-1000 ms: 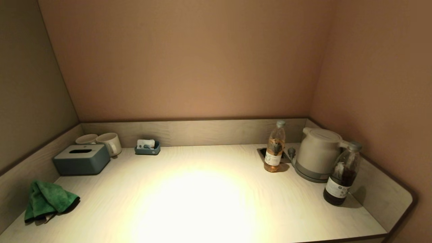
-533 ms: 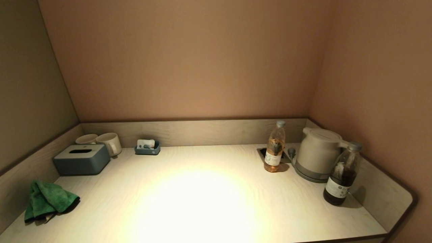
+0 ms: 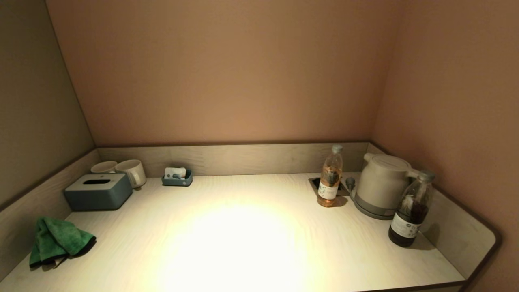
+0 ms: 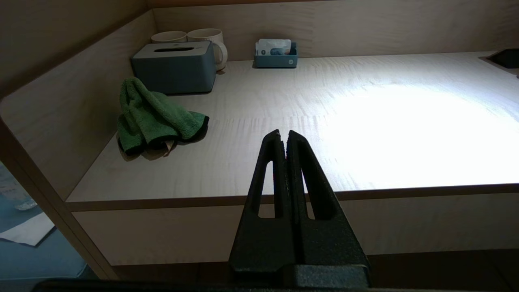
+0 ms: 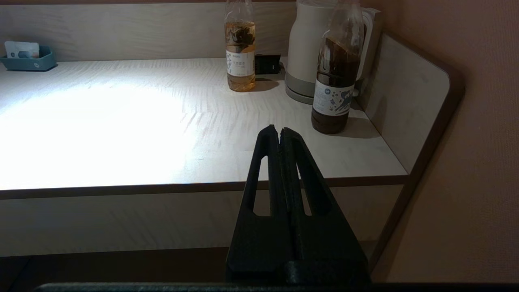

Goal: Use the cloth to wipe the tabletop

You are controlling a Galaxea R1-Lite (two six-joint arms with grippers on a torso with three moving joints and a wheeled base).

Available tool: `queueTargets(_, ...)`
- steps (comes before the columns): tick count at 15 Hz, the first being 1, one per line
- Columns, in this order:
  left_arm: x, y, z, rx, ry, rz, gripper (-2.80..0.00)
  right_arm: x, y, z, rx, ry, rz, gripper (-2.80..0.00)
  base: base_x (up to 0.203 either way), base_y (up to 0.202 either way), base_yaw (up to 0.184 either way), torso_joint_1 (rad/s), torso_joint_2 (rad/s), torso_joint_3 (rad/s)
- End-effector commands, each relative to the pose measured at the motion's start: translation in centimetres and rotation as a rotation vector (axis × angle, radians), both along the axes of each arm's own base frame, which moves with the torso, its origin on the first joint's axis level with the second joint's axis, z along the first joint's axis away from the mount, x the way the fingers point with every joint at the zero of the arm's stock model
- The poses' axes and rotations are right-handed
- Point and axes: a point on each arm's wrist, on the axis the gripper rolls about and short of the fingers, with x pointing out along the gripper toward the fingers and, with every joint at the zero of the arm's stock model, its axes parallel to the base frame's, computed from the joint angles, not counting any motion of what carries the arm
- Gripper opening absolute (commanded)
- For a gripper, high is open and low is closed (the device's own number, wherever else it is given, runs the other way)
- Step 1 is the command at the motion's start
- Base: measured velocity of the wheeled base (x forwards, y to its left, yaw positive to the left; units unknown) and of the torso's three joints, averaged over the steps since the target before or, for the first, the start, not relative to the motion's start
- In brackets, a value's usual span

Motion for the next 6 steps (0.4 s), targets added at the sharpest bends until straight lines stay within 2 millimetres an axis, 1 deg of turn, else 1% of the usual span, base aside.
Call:
queueTargets(1, 0.00, 0.00, 0.00, 0.000, 0.000, 0.001, -2.80, 0.01, 0.00, 0.01, 0.000, 0.001, 0.001, -2.80, 0.000, 0.000, 0.000, 0.000, 0.00, 0.000)
queueTargets(6, 0.00, 0.00, 0.00, 0.000, 0.000, 0.001, -2.80, 0.01, 0.00, 0.01, 0.000, 0.001, 0.001, -2.80, 0.000, 0.000, 0.000, 0.000, 0.00, 0.000)
